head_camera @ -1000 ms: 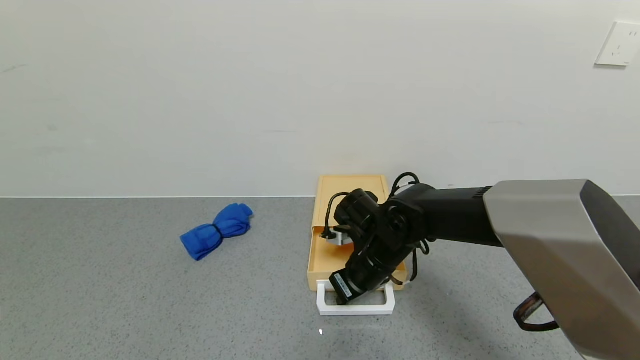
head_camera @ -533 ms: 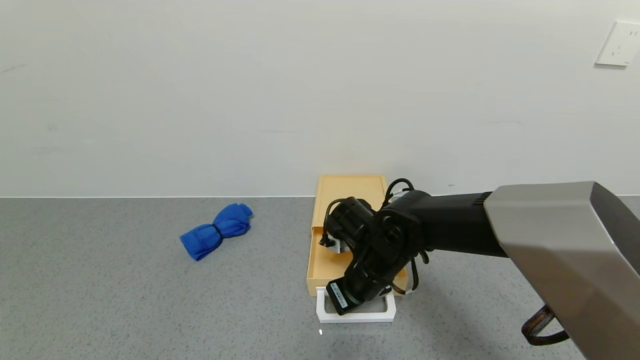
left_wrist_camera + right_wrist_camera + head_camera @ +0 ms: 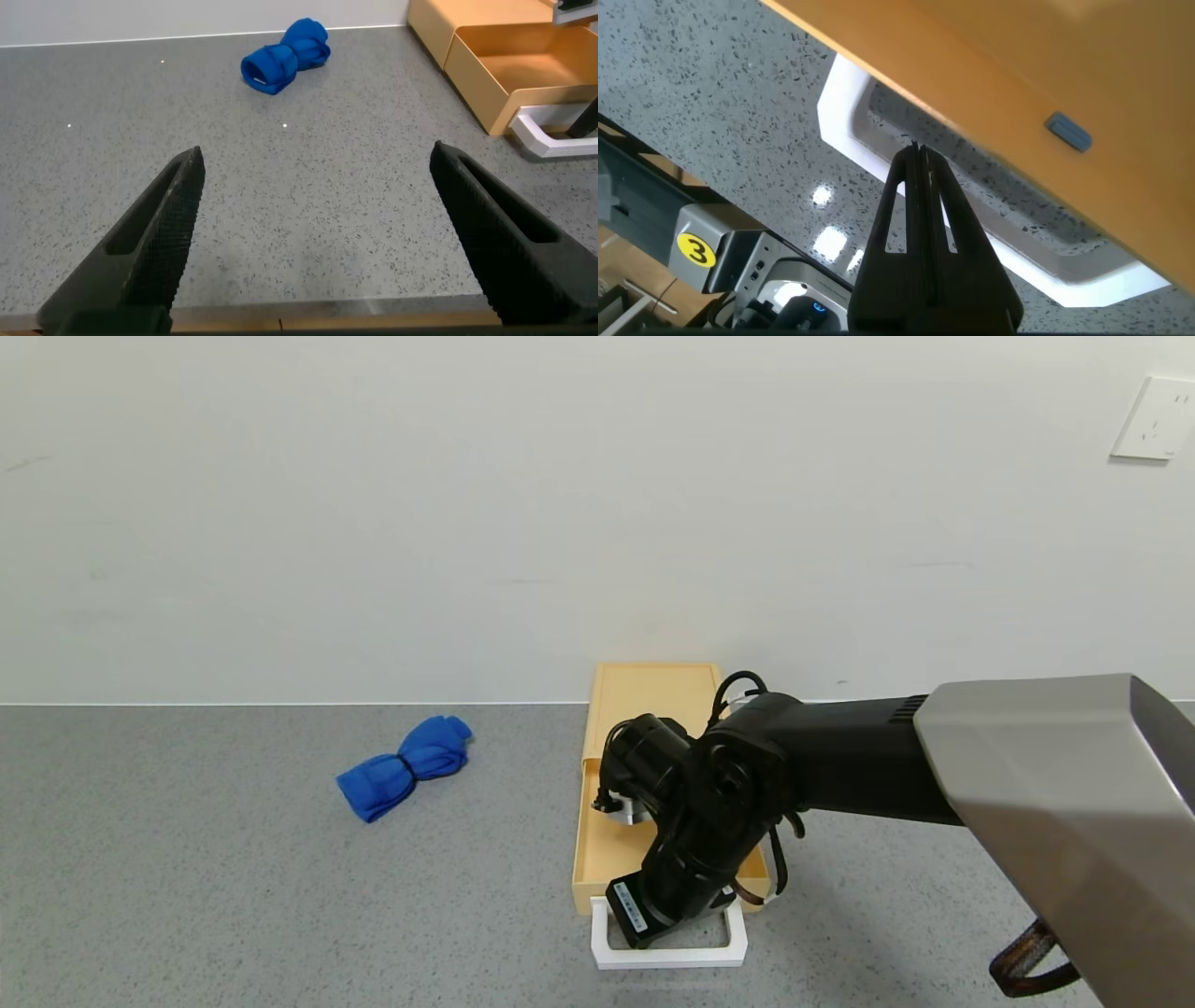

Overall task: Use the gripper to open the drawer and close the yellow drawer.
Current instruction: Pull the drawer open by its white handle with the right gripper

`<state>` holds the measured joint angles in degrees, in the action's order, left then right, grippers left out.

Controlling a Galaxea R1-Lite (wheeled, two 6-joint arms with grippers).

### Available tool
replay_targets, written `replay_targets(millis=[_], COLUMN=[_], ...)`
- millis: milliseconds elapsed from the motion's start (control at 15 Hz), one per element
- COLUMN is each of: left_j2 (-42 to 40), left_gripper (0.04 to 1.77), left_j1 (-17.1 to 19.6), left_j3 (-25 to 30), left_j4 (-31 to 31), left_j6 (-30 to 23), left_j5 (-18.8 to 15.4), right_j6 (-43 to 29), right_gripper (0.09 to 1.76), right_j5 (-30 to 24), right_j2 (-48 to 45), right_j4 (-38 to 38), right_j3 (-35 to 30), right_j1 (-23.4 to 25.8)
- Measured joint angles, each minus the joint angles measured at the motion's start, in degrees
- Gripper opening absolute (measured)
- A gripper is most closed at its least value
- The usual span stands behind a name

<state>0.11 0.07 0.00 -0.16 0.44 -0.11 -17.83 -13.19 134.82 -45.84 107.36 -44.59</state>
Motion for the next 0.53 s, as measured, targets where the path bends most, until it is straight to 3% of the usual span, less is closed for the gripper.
replay_targets(millis=[533], left_j2=[0.0], left_gripper=[1.74], left_j1=[0.0], left_j3=[0.0], left_j4=[0.0], left_j6=[0.0], left_j5=[0.0], right_j6=[0.2], right_gripper=[0.12], right_j5=[-0.2], right_j2=[-6.8], right_j4=[-2.4], right_j3=[-0.5], right_j1=[-0.4])
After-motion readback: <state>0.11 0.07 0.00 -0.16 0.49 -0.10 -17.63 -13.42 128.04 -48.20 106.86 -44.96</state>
